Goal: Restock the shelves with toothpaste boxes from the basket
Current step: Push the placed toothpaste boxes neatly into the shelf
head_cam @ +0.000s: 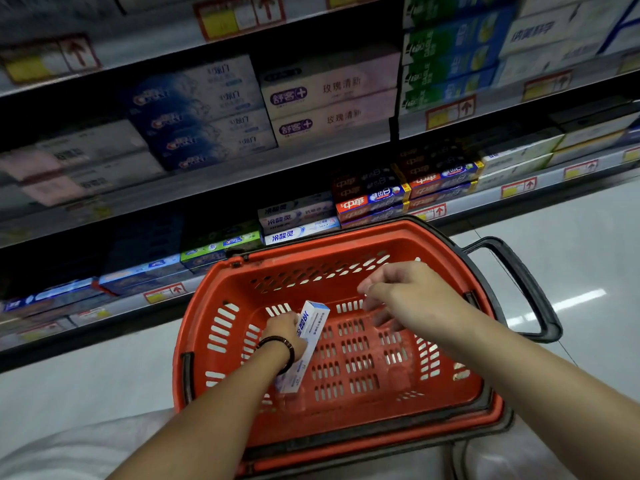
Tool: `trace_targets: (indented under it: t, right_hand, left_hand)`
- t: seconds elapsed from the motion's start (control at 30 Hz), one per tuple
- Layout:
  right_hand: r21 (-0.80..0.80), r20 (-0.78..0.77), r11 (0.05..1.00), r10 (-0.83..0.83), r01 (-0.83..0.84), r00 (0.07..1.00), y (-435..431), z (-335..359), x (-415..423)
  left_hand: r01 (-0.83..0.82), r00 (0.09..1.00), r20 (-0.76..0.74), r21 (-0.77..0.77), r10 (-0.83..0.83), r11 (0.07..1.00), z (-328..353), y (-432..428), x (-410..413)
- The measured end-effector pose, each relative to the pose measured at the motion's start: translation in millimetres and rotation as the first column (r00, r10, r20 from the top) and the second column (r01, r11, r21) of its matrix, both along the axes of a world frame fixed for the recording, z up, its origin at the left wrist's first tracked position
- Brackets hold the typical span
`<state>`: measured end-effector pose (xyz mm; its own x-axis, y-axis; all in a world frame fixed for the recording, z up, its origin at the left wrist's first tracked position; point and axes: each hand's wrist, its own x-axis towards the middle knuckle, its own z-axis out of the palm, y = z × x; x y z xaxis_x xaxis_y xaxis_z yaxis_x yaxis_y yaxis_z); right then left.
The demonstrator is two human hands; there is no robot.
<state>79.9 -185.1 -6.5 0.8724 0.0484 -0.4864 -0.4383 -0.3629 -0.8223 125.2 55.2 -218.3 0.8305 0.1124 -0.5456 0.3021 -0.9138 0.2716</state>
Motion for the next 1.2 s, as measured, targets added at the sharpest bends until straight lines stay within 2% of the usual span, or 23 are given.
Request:
trace_targets:
  t: [0.27, 0.33, 0.5, 0.63, 0.77, 1.03, 1.2]
  right_hand:
    - [-0.033, 0.041, 0.999, 0.015, -0.014, 0.999, -1.5, 0.8, -1.9]
    - [-0.055, 0.051, 0.998, 0.045, -0.042, 0.998, 0.3, -0.7, -2.5]
    - [-0.062, 0.058, 0.995, 0.085, -0.082, 0.995, 4.8, -4.3, -3.1]
    - [-0.126, 0.103, 0.985, 0.13, -0.116, 0.986, 8.6, -2.1, -4.5]
    - [-0.17, 0.133, 0.977, 0.149, -0.126, 0.98, 11.7, -2.4, -5.8]
    - [-0.188, 0.216, 0.98, 0.11, -0.07, 0.97, 19.7, -1.3, -8.7]
    - [-0.185, 0.209, 0.977, 0.148, -0.11, 0.967, 24.0, 4.0, -12.7]
  left_hand:
    - [-0.044, 0.998, 0.047, -0.115, 0.05, 0.992, 52.3, -5.0, -4.7]
    - [-0.102, 0.993, 0.04, -0.197, 0.112, 0.975, 62.7, -4.2, -5.9]
    - [-0.302, 0.95, -0.064, -0.449, 0.306, 0.841, 106.0, -7.8, -5.3]
    - [-0.355, 0.929, -0.122, -0.568, 0.35, 0.743, 139.8, -11.3, -5.0]
    - [-0.405, 0.901, -0.17, -0.656, 0.399, 0.637, 168.4, -14.8, -5.5]
    - [-0.37, 0.886, -0.104, -0.747, 0.451, 0.553, 220.6, -9.3, -7.9]
    - [-0.402, 0.846, -0.121, -0.785, 0.519, 0.471, 220.0, -3.3, -11.8]
